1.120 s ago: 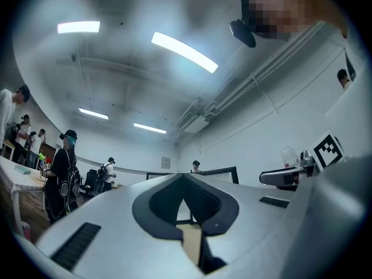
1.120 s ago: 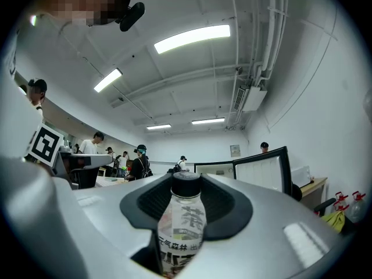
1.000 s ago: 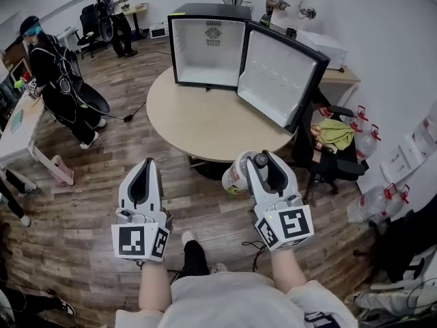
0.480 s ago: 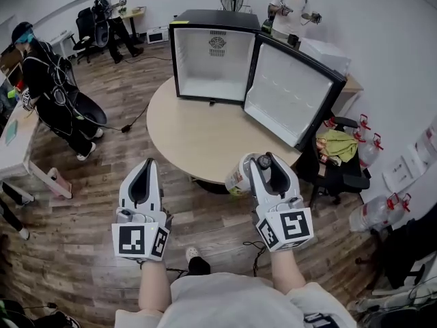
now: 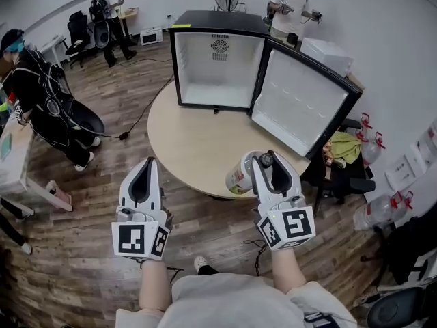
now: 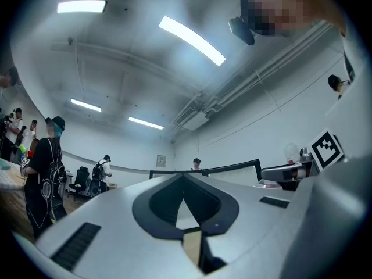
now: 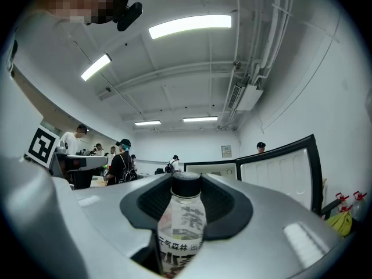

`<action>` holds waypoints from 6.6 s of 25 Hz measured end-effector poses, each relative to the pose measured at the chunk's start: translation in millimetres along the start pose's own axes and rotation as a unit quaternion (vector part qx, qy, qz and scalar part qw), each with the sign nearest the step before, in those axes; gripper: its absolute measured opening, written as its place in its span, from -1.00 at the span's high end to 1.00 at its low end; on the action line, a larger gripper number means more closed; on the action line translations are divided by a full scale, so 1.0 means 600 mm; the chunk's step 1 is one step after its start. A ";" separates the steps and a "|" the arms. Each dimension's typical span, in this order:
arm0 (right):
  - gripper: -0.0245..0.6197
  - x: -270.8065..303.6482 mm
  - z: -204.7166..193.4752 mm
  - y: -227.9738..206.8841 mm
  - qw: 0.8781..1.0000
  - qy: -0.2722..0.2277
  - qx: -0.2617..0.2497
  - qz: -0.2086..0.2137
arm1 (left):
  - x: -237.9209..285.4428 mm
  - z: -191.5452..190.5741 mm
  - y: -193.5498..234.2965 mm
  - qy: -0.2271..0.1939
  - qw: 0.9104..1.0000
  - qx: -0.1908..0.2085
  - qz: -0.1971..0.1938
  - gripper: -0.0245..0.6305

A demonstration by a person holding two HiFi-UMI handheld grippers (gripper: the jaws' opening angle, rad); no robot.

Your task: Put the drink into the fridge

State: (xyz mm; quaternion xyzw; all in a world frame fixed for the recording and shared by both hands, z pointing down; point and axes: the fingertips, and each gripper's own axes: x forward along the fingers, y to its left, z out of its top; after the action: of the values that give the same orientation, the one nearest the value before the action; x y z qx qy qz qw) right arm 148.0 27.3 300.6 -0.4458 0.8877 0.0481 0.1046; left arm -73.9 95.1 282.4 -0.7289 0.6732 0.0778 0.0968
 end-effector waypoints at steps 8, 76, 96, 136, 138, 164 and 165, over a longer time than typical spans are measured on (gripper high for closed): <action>0.42 0.059 -0.012 0.025 1.000 -0.008 -0.005 -0.021 | 0.028 -0.020 0.075 0.000 1.000 -0.005 -0.010 0.90; 0.42 0.685 -0.183 -0.209 0.999 0.044 0.018 0.018 | 0.502 -0.179 0.231 0.050 0.999 -0.019 0.003 0.90; 0.42 0.863 -0.281 -0.212 0.993 0.100 0.018 -0.058 | 0.650 -0.265 0.314 0.083 0.987 -0.061 -0.126 0.90; 0.42 1.054 -0.493 -0.253 0.973 0.185 0.005 -0.135 | 0.714 -0.387 0.460 0.138 0.975 -0.090 -0.148 0.90; 0.42 1.055 -0.494 -0.246 0.973 0.189 -0.002 -0.132 | 0.713 -0.386 0.461 0.136 0.975 -0.092 -0.152 0.90; 0.89 0.908 -0.397 -0.177 0.985 0.138 0.010 -0.103 | 0.683 -0.341 0.403 0.108 0.976 -0.096 -0.163 0.90; 0.89 0.896 -0.390 -0.177 0.985 0.135 0.011 -0.103 | 0.681 -0.338 0.396 0.107 0.976 -0.097 -0.163 0.90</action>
State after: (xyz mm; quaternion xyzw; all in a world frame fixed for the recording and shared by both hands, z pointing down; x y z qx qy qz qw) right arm -112.3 -498.2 406.3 -0.5360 0.8436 -0.0332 -0.0070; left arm -280.8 -367.3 370.4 -0.8391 0.5408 0.0472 -0.0352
